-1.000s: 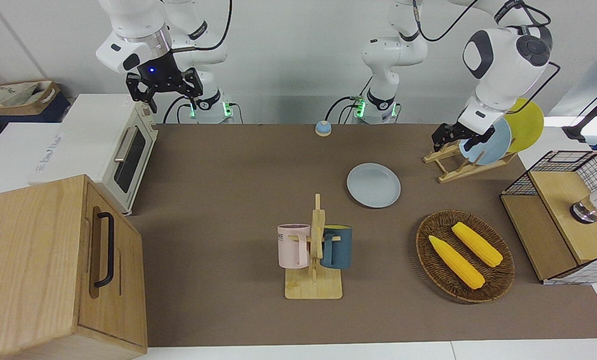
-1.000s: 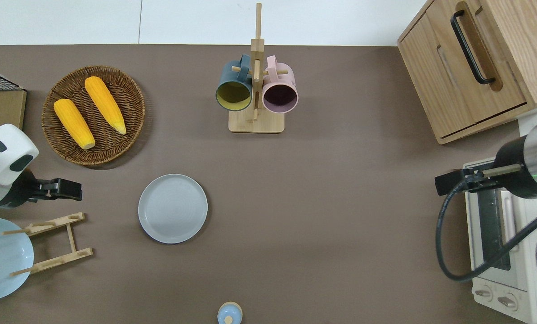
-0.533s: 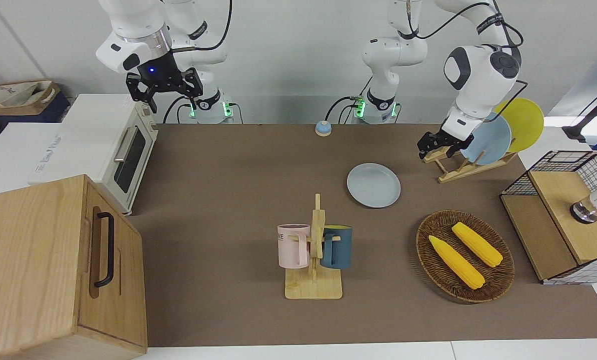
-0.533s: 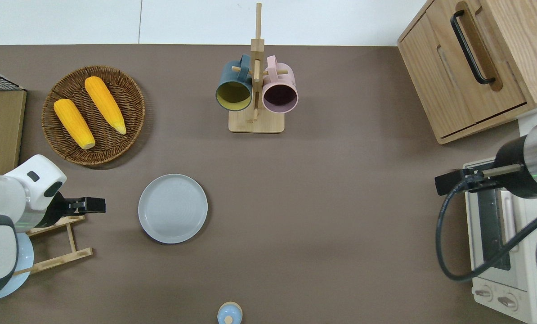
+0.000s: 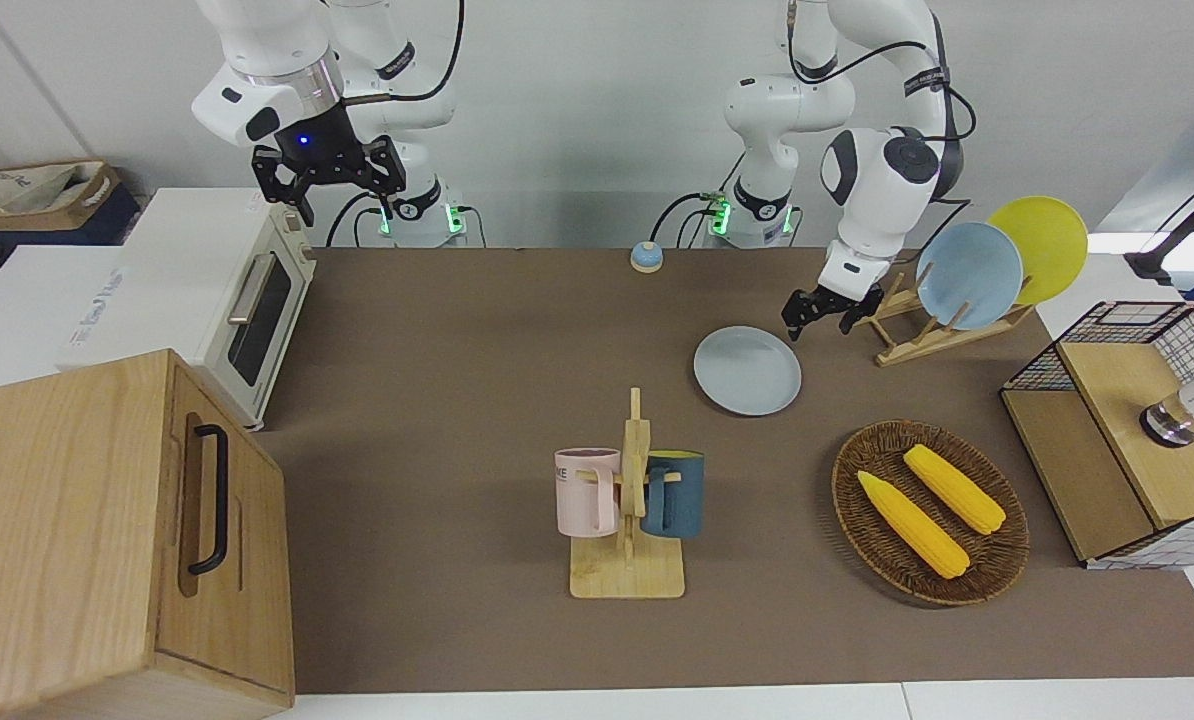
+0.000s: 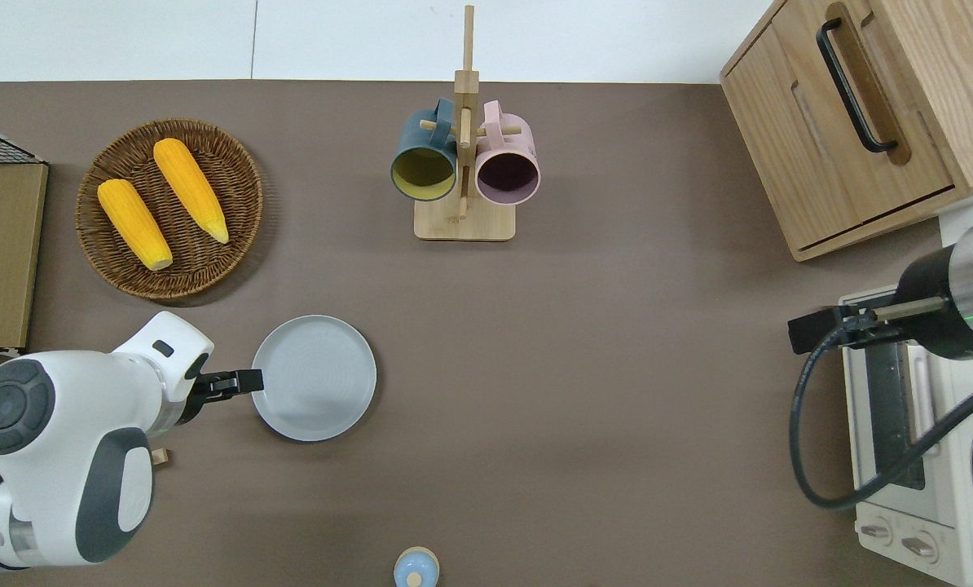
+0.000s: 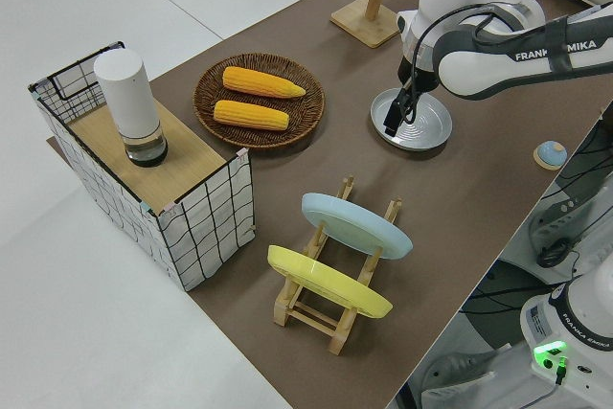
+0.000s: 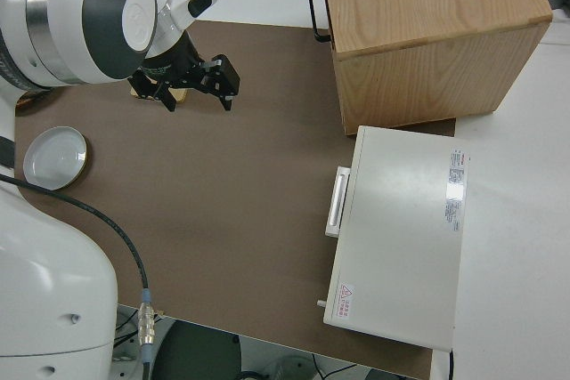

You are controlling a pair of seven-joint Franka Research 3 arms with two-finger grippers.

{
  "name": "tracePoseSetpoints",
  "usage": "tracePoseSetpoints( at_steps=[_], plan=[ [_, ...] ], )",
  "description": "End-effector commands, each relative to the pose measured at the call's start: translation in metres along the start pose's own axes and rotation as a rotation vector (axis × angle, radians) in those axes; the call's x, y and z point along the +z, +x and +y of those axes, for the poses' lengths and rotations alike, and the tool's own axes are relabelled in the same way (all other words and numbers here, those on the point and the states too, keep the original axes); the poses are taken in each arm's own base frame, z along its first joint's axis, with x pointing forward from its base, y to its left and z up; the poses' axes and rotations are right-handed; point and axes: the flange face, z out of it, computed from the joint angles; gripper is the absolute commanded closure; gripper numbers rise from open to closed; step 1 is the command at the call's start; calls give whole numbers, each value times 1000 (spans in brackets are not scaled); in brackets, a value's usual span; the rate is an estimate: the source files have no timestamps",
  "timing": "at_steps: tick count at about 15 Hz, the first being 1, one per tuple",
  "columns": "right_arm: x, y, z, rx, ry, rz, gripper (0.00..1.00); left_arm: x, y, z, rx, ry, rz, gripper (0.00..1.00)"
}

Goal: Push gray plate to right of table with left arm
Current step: 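Move the left gripper toward the gray plate's edge nearest the robot, then lower the left gripper against the gray plate's rim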

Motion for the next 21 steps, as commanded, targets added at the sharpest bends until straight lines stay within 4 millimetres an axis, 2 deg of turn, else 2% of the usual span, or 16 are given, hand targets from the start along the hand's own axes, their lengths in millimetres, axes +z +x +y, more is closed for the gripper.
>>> tracePoseSetpoints(
  at_steps=[1, 10, 13, 19, 21],
  plan=[
    [-4, -4, 1, 5, 9, -2, 17, 14, -18, -6, -26, -5, 40, 5],
    [-4, -4, 1, 3, 9, -2, 17, 54, -22, -6, -43, -27, 79, 7],
    [-4, -4, 1, 3, 9, -2, 17, 73, -24, 7, -68, -35, 102, 9],
    [-4, -4, 2, 6, 10, -2, 17, 77, -24, 11, -71, -38, 107, 25],
    [-4, -4, 2, 5, 10, -2, 17, 78, -24, 11, -70, -38, 105, 80]
  ],
)
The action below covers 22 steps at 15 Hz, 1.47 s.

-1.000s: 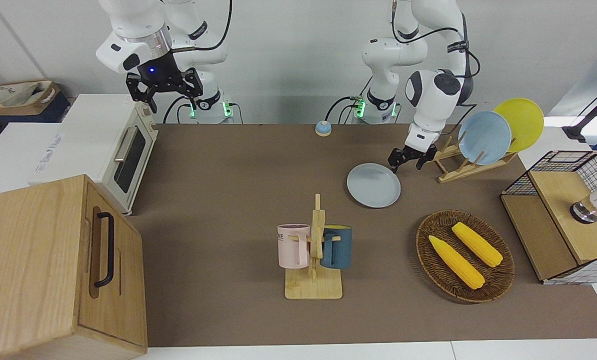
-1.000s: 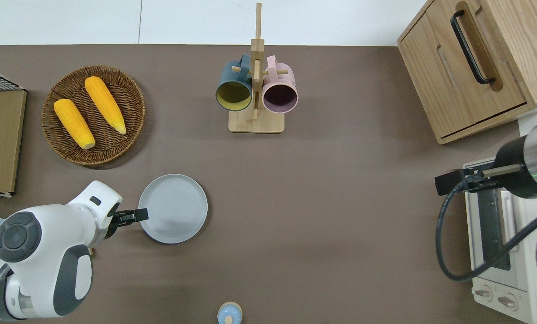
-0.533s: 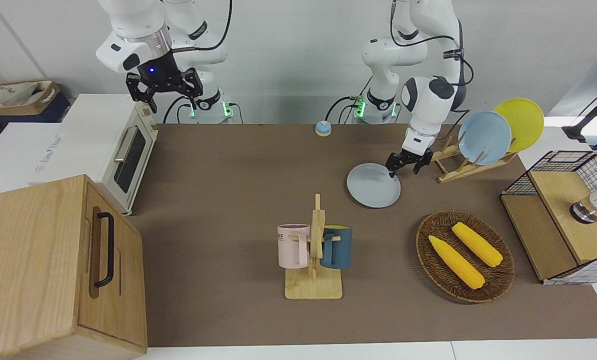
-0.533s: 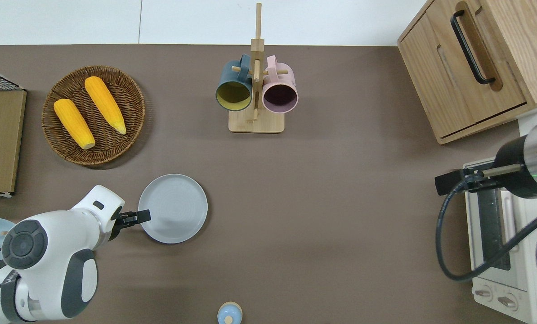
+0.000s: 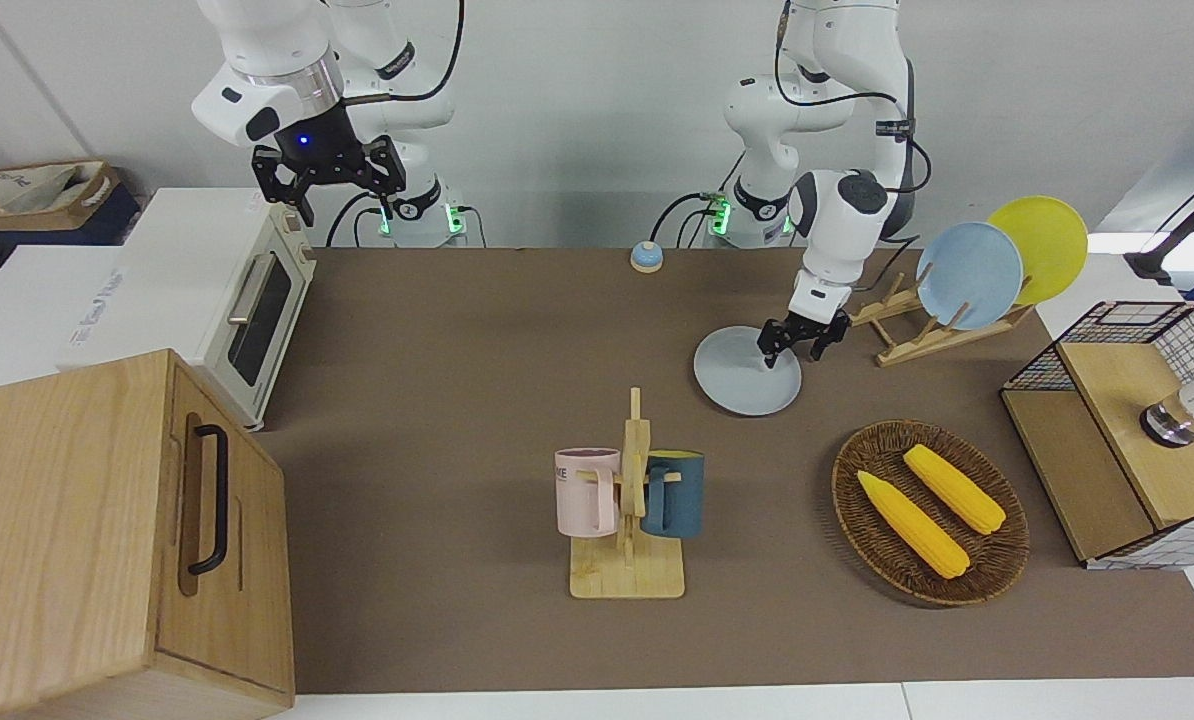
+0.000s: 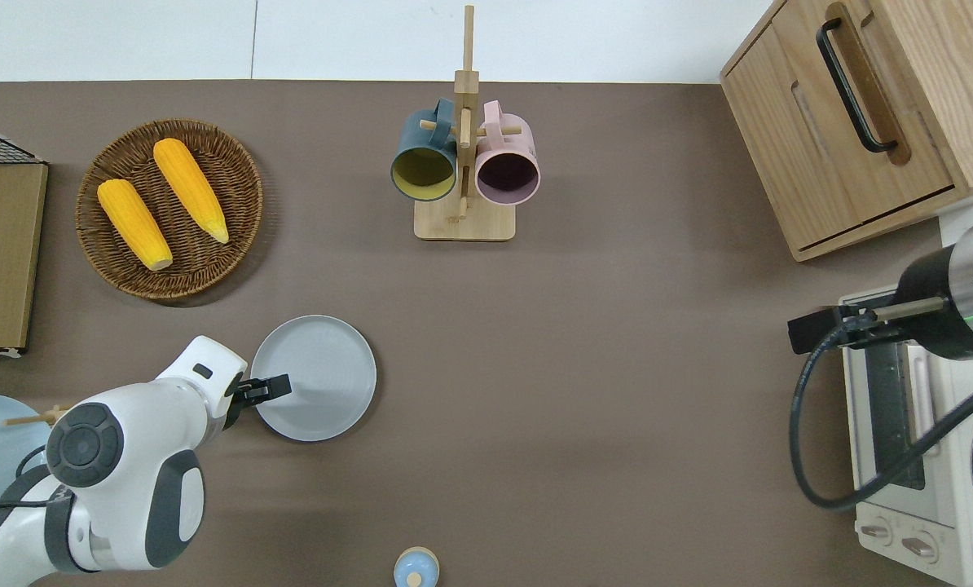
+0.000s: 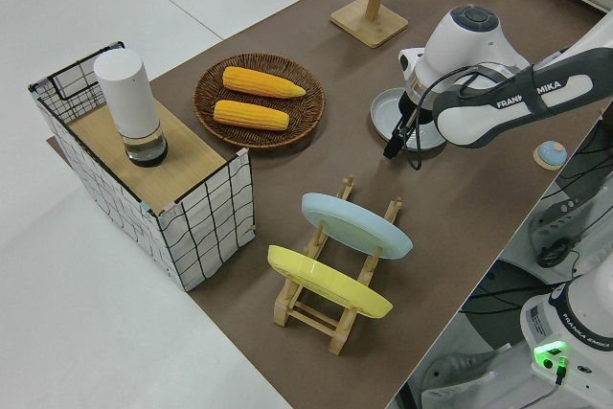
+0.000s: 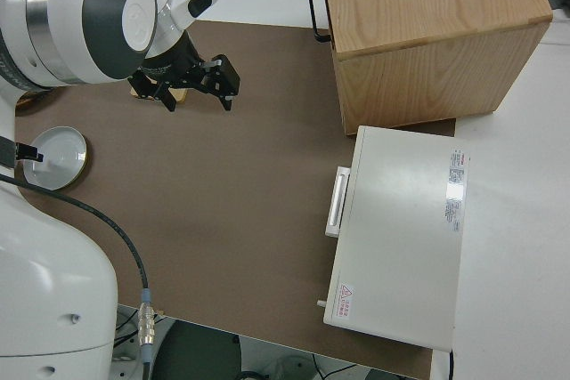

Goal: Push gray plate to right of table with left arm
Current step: 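Lower the left gripper against the gray plate's rim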

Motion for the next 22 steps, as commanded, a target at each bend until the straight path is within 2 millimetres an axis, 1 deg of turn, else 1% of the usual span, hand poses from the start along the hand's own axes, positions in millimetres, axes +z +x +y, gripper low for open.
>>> tracePoseSetpoints(
  at_steps=[1, 2, 3, 4, 5, 6, 7, 15, 16, 20, 22],
  plan=[
    [-4, -4, 2, 6, 10, -2, 17, 0, -3, 1, -19, -7, 15, 115],
    [-4, -4, 2, 5, 10, -4, 17, 0, -3, 1, -19, -7, 15, 192],
    [-4, -4, 1, 5, 9, -2, 17, 1, -3, 1, -20, -7, 13, 315],
    [-4, -4, 1, 3, 9, -2, 17, 1, -3, 1, -25, -7, 13, 472],
    [-4, -4, 1, 3, 9, -2, 17, 1, -4, 3, -39, -8, 13, 658],
    [-4, -4, 2, 5, 10, -2, 17, 1, -5, 8, -54, -8, 12, 879],
    [-4, -4, 1, 5, 9, -2, 17, 4, -7, 11, -61, -8, 7, 999],
    [-4, -4, 2, 6, 10, -2, 17, 7, -10, 16, -78, -7, -2, 1000],
    [-4, -4, 2, 5, 10, -2, 17, 11, -13, 24, -85, -6, -10, 1000],
    [-4, -4, 1, 5, 9, -2, 17, 11, -14, 29, -101, -5, -12, 1000],
    [-4, -4, 1, 5, 9, -2, 17, 11, -20, 45, -120, -8, -14, 1000]
  ],
)
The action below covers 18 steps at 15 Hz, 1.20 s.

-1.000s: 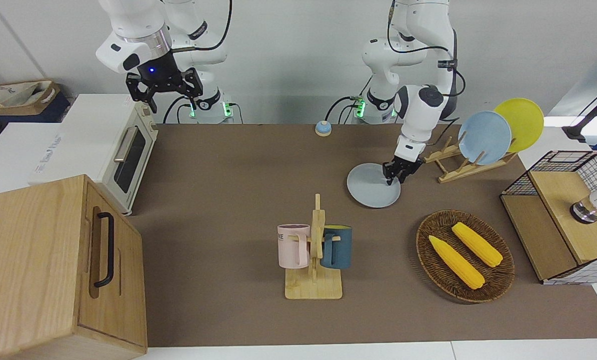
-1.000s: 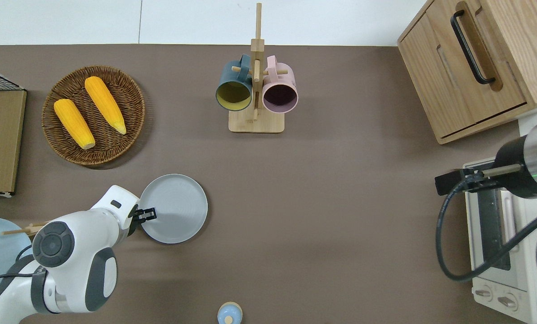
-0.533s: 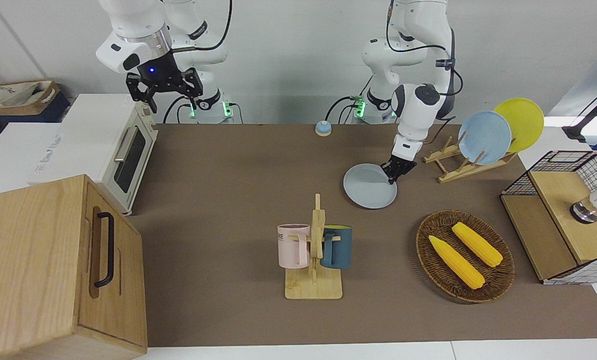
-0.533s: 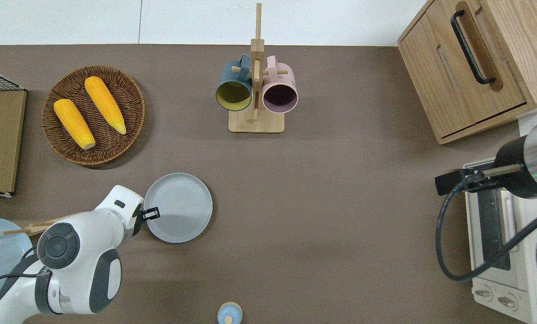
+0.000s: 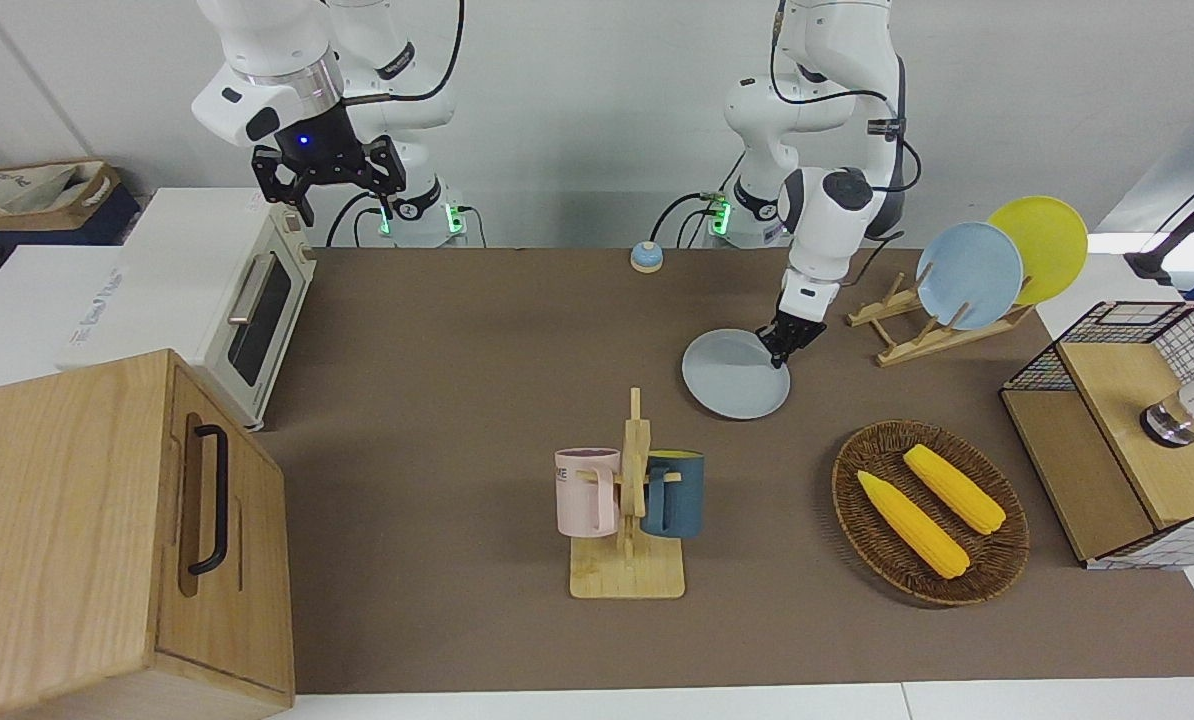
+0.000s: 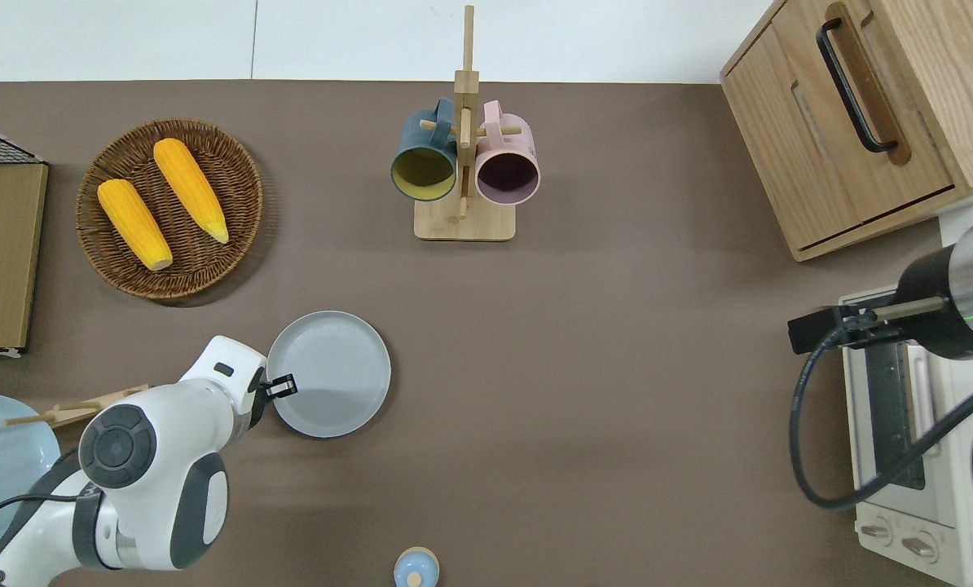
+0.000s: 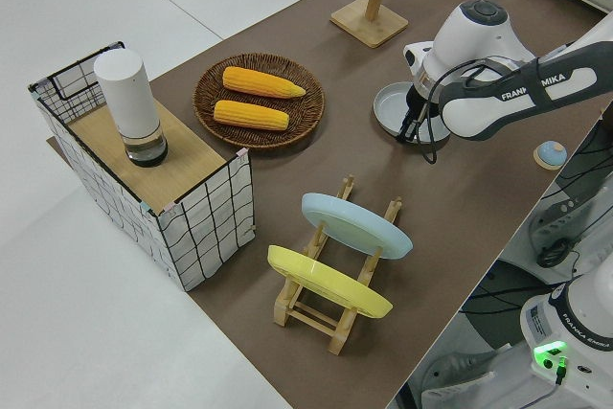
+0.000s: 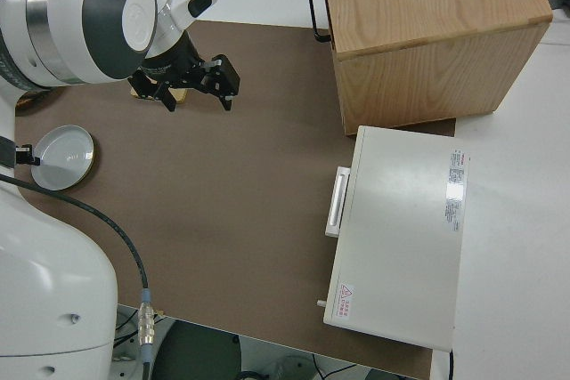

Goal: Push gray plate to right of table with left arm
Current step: 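Lower the left gripper against the gray plate's rim, then push the gray plate with the left gripper across toward the toaster oven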

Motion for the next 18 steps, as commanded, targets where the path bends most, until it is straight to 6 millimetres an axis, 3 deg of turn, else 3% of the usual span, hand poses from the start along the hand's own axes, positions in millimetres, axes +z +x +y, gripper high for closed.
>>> tracePoseSetpoints(
  at_steps=[1, 4, 8, 13, 18],
  plan=[
    [-4, -4, 1, 5, 9, -2, 17, 15, -20, 29, -21, -2, -22, 1000],
    [-4, -4, 2, 5, 10, -2, 17, 14, -33, 56, -45, -9, -24, 1000],
    [-4, -4, 1, 3, 9, -4, 17, 17, -59, 112, -92, -31, -43, 1000],
    [-4, -4, 1, 3, 9, -2, 17, 20, -79, 155, -116, -22, -36, 1000],
    [-4, -4, 2, 5, 10, -2, 17, 41, -118, 222, -168, 16, -2, 1000]
  ],
)
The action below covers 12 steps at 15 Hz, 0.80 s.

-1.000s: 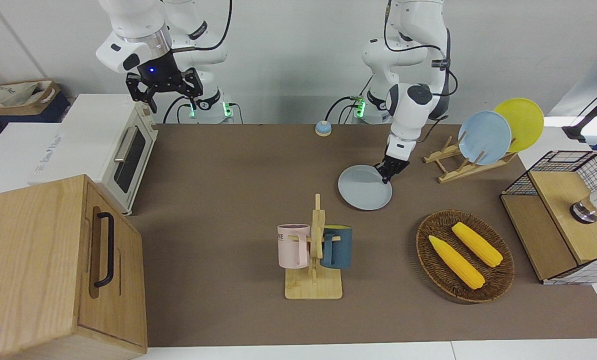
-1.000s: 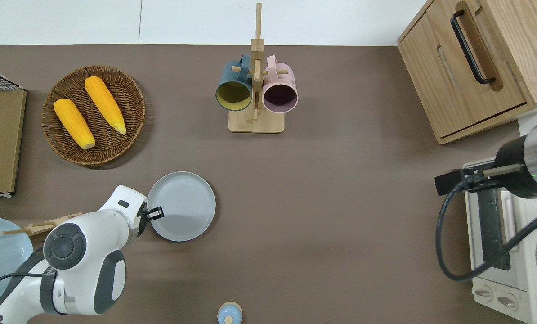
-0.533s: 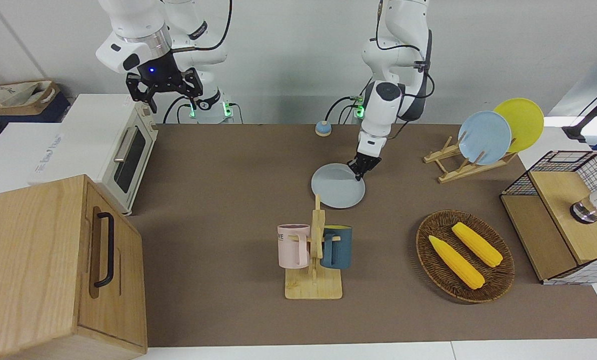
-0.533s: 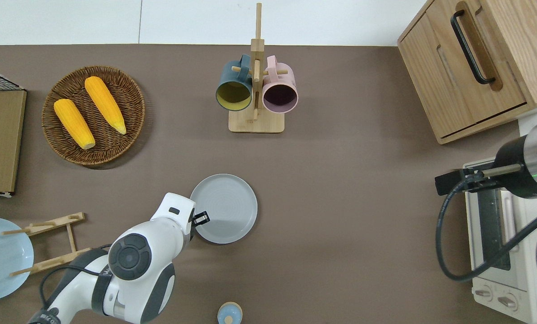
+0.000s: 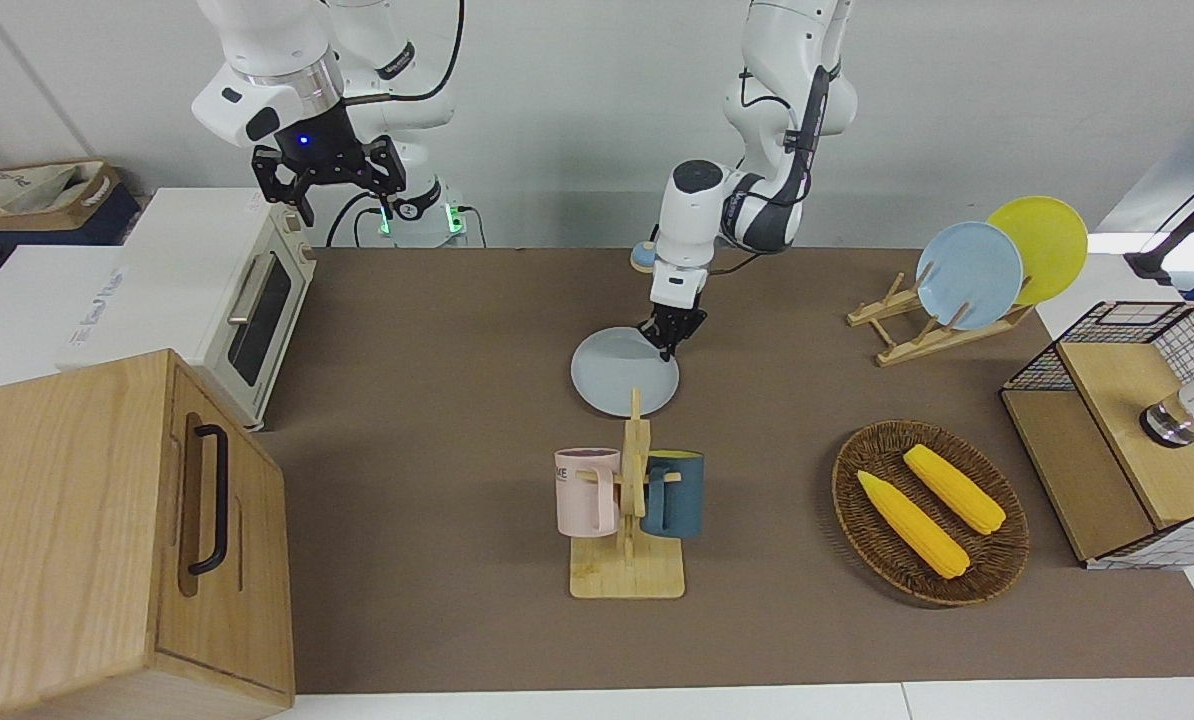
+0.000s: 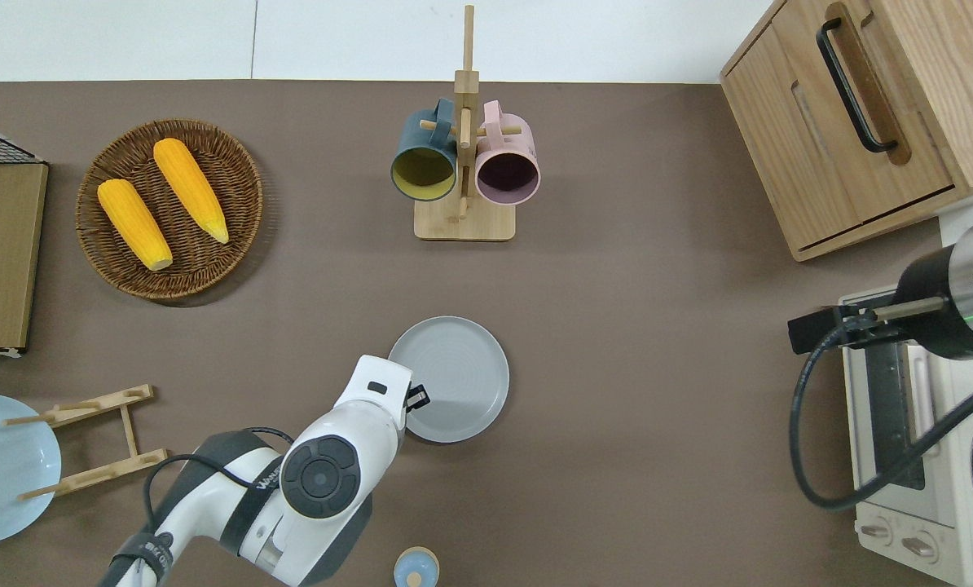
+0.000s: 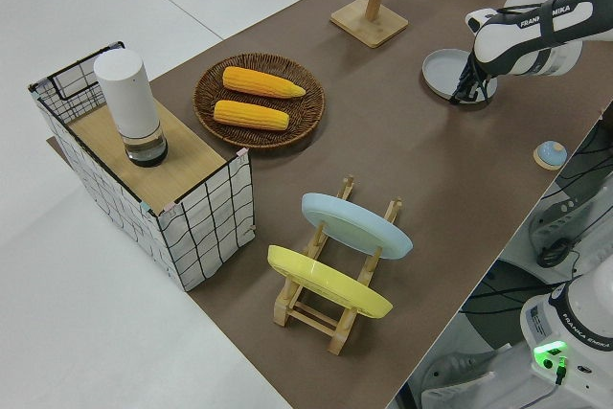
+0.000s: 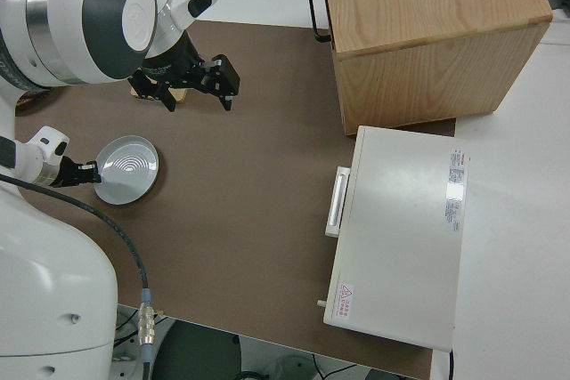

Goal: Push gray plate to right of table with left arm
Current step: 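Push the gray plate with the left gripper across toward the toaster oven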

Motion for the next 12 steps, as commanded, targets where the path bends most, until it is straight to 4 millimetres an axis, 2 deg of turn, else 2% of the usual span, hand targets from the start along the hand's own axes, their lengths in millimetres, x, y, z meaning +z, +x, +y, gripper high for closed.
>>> tracePoseSetpoints(
  at_steps=[1, 3, 5, 7, 12],
  plan=[
    [-4, -4, 1, 5, 9, -4, 17, 28, -37, 44, -25, 29, -52, 1000],
    [-4, -4, 2, 6, 10, -2, 17, 27, -46, 62, -43, 46, -62, 1000],
    [-4, -4, 1, 3, 9, -2, 17, 27, -63, 88, -62, 55, -78, 1000],
    [-4, -4, 2, 5, 10, -2, 17, 24, -77, 107, -77, 54, -82, 1000],
    [-4, -4, 1, 5, 9, -4, 17, 24, -106, 141, -103, 48, -101, 1000]
  ],
)
